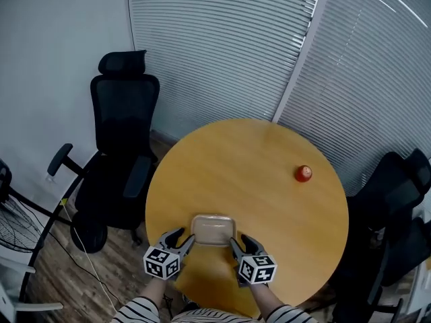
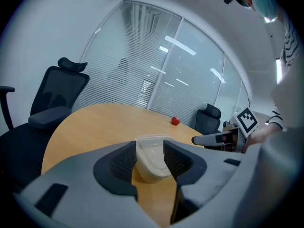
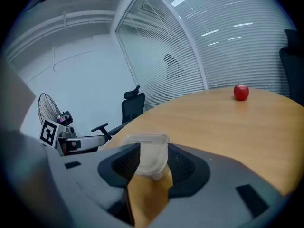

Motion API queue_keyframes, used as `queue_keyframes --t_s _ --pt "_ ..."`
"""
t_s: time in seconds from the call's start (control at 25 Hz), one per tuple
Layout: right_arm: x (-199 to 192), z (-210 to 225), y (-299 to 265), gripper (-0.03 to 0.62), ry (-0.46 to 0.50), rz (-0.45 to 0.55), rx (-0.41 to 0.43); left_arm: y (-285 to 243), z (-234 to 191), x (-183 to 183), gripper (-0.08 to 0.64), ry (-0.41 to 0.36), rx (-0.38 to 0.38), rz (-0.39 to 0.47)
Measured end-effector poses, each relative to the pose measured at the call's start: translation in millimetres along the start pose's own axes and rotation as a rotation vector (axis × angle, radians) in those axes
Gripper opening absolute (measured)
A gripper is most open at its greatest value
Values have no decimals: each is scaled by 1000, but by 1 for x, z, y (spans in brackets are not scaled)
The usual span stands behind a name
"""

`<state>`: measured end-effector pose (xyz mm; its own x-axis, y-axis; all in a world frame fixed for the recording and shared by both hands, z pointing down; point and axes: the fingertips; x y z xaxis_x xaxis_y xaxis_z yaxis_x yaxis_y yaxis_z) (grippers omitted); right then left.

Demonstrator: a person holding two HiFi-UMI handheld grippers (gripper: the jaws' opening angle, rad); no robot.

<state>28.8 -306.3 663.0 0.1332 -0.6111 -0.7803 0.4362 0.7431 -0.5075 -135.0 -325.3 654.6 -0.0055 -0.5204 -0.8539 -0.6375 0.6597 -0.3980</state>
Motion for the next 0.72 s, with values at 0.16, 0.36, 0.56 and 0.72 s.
queue_keyframes --t_s 0.16,0.36,0.56,0.72 --pt "-2 7 -15 189 -2 -7 11 -19 -9 -4 163 22 6 -13" --pt "-7 10 -27 189 -2 -19 23 -33 -15 -10 173 45 17 -42" --pt "-10 14 -34 189 -10 -31 21 -42 -20 -16 179 82 30 -64" --pt "-12 14 -37 187 -16 -33 28 -48 -15 -16 179 95 1 -69"
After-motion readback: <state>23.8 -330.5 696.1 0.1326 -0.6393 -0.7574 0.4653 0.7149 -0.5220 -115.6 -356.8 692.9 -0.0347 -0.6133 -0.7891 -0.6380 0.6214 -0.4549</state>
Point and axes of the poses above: the fingertips, and each gripper's own axes: y backward along the fingers, z to its right, x out of its top, and after that the axes turned 1 degree about x, right-handed
